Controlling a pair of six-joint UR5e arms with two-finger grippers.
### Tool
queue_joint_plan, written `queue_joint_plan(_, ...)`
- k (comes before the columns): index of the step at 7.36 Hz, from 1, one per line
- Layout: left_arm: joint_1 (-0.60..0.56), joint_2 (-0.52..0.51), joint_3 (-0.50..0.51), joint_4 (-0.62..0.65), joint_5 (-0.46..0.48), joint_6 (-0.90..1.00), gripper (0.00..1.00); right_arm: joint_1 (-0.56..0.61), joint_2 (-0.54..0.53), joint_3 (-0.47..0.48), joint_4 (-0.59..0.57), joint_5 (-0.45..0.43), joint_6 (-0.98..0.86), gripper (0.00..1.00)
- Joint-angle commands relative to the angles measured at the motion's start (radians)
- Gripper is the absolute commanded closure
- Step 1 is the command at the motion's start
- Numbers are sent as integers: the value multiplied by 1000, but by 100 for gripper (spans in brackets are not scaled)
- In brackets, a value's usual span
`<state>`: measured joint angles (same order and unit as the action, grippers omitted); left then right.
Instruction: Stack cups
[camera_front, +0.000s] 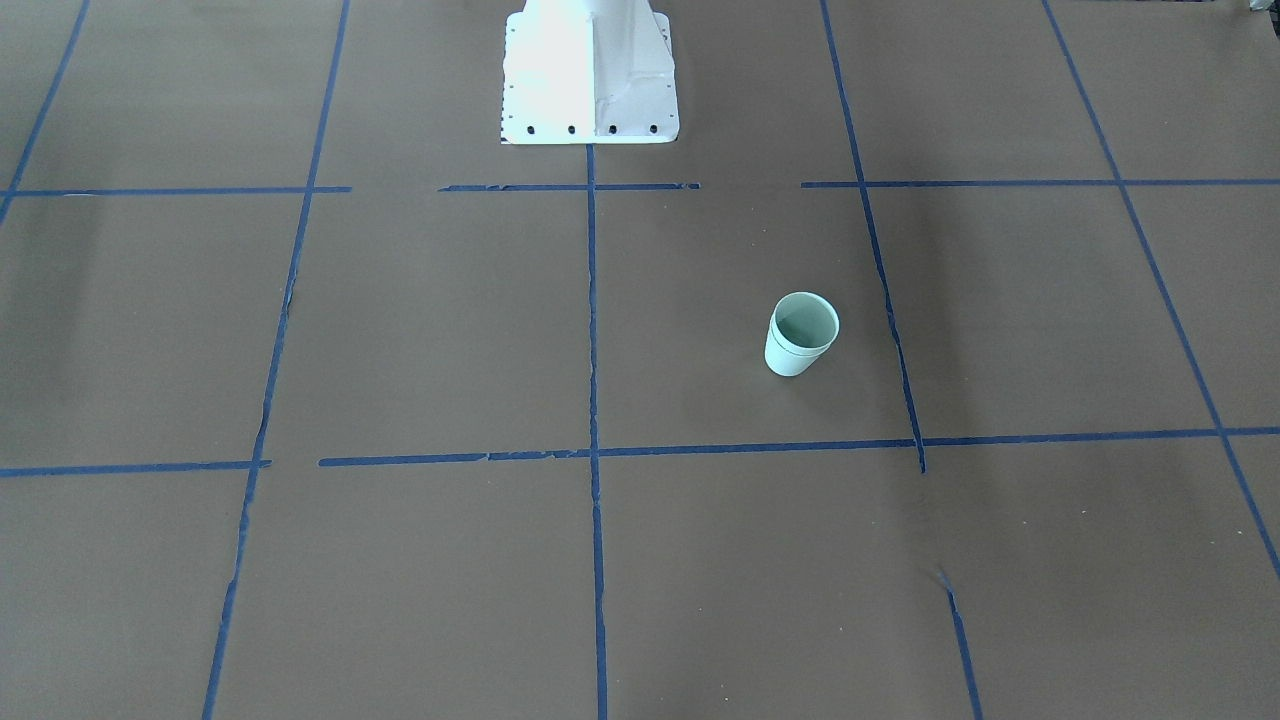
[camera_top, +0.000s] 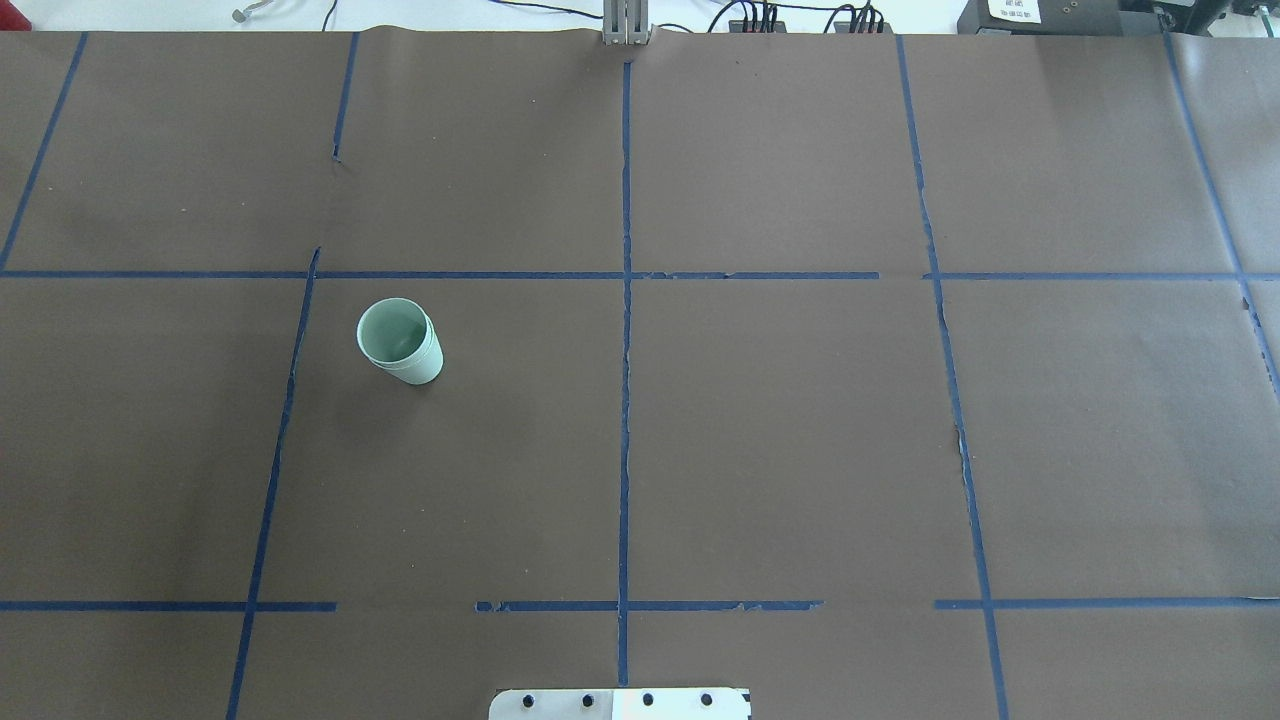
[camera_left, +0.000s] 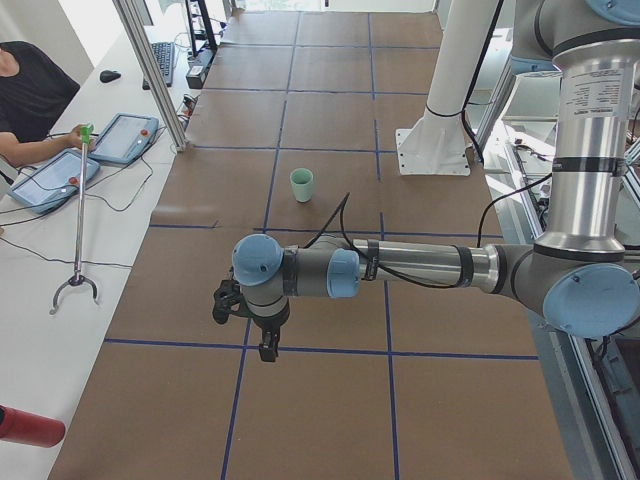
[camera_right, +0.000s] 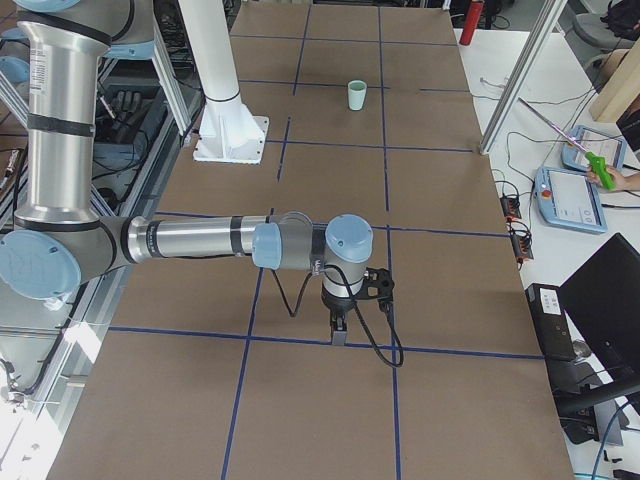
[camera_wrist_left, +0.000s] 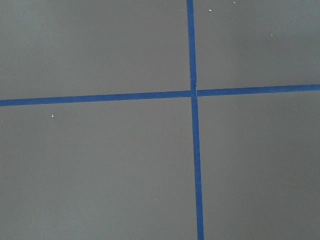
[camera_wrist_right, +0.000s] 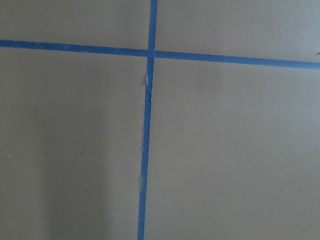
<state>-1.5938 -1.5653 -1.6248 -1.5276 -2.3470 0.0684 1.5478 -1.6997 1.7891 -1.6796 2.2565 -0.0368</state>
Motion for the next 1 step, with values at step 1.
queue_joint_plan(1, 0, -1, 2, 1, 0, 1, 0, 0, 0, 1, 1, 0, 0, 0)
